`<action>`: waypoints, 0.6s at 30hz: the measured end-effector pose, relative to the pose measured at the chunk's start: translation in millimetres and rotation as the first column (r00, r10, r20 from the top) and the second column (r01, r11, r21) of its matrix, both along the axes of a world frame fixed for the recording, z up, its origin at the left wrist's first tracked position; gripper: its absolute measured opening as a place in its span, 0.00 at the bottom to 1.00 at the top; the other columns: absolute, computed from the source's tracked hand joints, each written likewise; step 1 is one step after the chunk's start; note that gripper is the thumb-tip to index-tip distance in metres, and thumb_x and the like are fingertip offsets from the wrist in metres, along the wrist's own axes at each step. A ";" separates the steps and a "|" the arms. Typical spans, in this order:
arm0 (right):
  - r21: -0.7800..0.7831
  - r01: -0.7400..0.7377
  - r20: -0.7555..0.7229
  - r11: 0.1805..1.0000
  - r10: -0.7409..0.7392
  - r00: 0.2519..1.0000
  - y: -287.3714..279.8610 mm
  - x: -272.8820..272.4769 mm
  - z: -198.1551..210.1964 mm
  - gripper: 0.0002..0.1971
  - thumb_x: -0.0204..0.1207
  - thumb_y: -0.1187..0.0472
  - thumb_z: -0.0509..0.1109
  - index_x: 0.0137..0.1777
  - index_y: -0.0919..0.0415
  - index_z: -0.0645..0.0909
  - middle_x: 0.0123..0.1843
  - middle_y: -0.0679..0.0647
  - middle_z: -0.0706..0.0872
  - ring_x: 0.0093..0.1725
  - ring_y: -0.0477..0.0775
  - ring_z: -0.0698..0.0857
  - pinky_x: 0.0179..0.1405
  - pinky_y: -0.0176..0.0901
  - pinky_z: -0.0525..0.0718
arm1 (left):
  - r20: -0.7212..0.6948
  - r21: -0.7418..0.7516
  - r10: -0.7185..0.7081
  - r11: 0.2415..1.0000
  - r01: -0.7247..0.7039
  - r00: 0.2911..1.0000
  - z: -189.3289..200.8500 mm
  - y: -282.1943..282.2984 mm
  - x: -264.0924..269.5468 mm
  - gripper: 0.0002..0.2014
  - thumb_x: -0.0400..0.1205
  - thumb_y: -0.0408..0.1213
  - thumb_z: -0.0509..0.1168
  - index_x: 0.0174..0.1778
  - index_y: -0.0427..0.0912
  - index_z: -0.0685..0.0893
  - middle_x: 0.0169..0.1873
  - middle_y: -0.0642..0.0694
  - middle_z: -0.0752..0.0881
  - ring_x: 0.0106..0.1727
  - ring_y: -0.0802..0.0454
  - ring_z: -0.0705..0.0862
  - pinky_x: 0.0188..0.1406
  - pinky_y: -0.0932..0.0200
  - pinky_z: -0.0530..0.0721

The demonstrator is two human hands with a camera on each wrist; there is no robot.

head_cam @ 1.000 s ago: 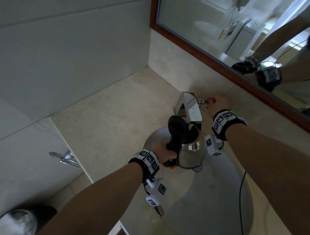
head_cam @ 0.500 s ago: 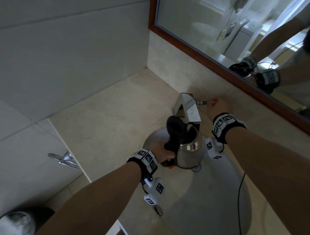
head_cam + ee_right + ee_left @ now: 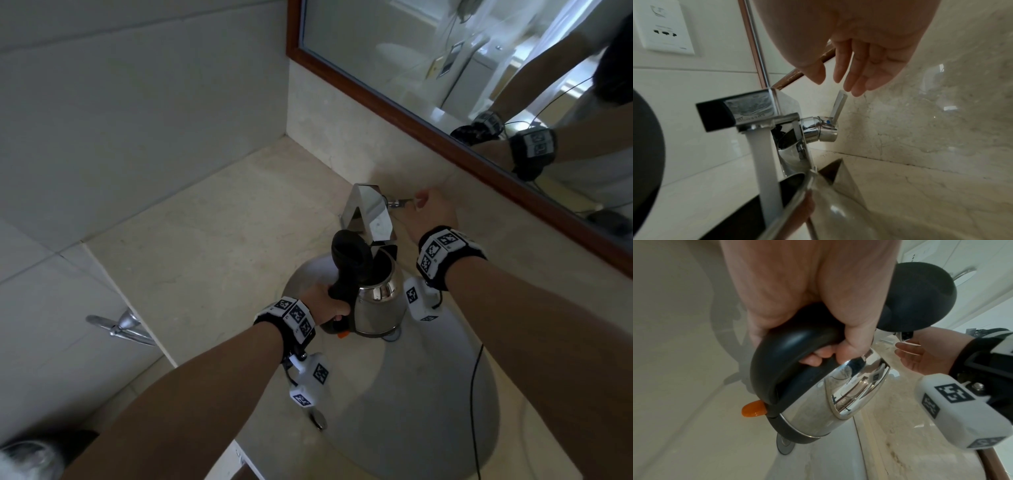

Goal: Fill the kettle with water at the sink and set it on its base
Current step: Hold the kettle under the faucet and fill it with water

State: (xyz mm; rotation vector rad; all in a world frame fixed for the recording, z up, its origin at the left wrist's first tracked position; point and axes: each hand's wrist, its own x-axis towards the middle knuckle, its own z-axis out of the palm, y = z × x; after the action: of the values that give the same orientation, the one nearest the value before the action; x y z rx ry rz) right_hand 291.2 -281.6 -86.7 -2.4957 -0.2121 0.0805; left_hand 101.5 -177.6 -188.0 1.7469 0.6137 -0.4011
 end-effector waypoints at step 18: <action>-0.038 -0.002 0.027 0.999 0.003 1.000 -7.5 -16.0 7.5 0.13 0.78 0.57 0.64 0.60 0.58 0.79 0.59 0.56 0.86 0.58 0.60 0.84 0.53 0.46 0.79 | -0.004 0.014 -0.012 1.000 0.012 1.000 3.7 -0.2 -2.3 0.09 0.61 0.36 0.69 0.15 0.47 0.80 0.27 0.43 0.86 0.39 0.46 0.85 0.59 0.43 0.86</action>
State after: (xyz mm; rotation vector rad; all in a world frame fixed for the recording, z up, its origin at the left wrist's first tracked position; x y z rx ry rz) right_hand 275.2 -289.1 -79.2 -2.5356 -0.2272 0.0520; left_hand 99.2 -177.8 -184.3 1.7648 0.6102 -0.4094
